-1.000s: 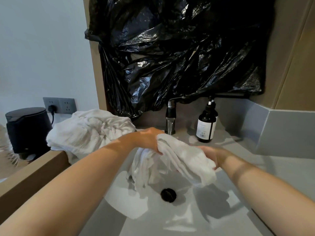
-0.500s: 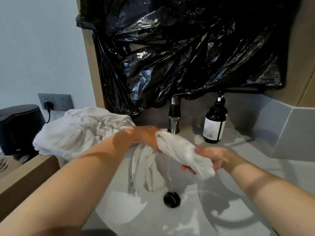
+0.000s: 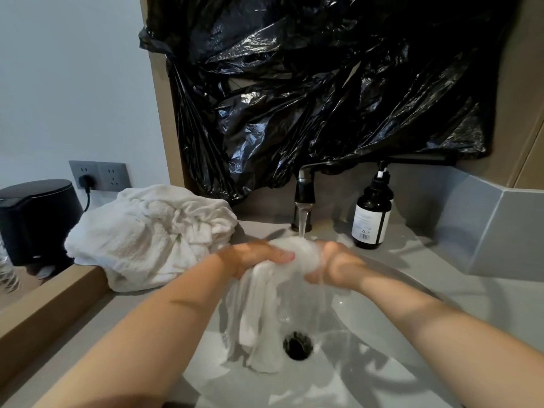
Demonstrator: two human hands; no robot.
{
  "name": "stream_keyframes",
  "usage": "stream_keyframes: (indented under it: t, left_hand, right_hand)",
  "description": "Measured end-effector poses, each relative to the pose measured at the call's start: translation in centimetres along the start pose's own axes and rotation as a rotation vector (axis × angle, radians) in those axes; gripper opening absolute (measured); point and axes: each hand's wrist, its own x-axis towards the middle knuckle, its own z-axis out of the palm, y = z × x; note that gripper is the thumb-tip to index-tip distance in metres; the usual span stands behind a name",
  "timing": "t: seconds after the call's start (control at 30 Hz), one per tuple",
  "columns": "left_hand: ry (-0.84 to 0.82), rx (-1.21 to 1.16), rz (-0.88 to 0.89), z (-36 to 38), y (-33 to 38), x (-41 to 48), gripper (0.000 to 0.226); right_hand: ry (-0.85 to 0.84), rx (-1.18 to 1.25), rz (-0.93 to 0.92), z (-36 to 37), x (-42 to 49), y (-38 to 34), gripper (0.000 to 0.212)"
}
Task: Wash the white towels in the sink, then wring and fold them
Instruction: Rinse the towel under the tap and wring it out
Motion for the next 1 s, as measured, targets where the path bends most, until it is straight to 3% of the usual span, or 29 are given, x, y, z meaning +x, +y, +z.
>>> stream_keyframes:
  t: [0.07,0.2,0.33,0.5,0.63,0.73,0.87,1.0]
  left_hand:
    - [-0.005,-0.097,0.029,0.5,-0.2,0.1,0.079]
    - [0.046,-0.207,0.001,1.8,0.4,-0.4,0.056]
    - [-0.035,-0.242,-0.003,3.3,0.0,-0.4,0.079]
    - [-0.092,-0.299,0.027,3.1,-0.7,-0.1,0.105]
    - [-0.141,-0.310,0.149,3.2,-0.7,-0.7,0.096]
    - [-0.100,-0.325,0.163,3.7,-0.6,-0.8,0.102]
    - [-0.061,-0.342,0.123,4.3,-0.3,-1.1,0.085]
    - [-0.074,-0.315,0.133,3.7,-0.6,-1.3,0.059]
  right_hand:
    - [0.077,-0.099,-0.023,-0.1,-0.3,-0.3,0.040]
    - [0.195,-0.303,-0.019,0.0,-0.3,-0.7,0.032]
    - [0.307,-0.493,-0.090,-0.3,-0.3,-0.1,0.039]
    - [0.337,-0.524,-0.108,-0.6,-0.2,-0.4,0.039]
    - [0.338,-0.446,-0.055,-0.7,-0.1,-1.0,0.044]
    - [0.327,-0.375,0.000,-1.0,-0.6,-1.0,0.047]
    - [0.161,-0.264,0.039,-1.2,-0.9,-0.1,0.057]
    - [-0.192,0.193,0.035,-2.0,-1.9,1.7,0.068]
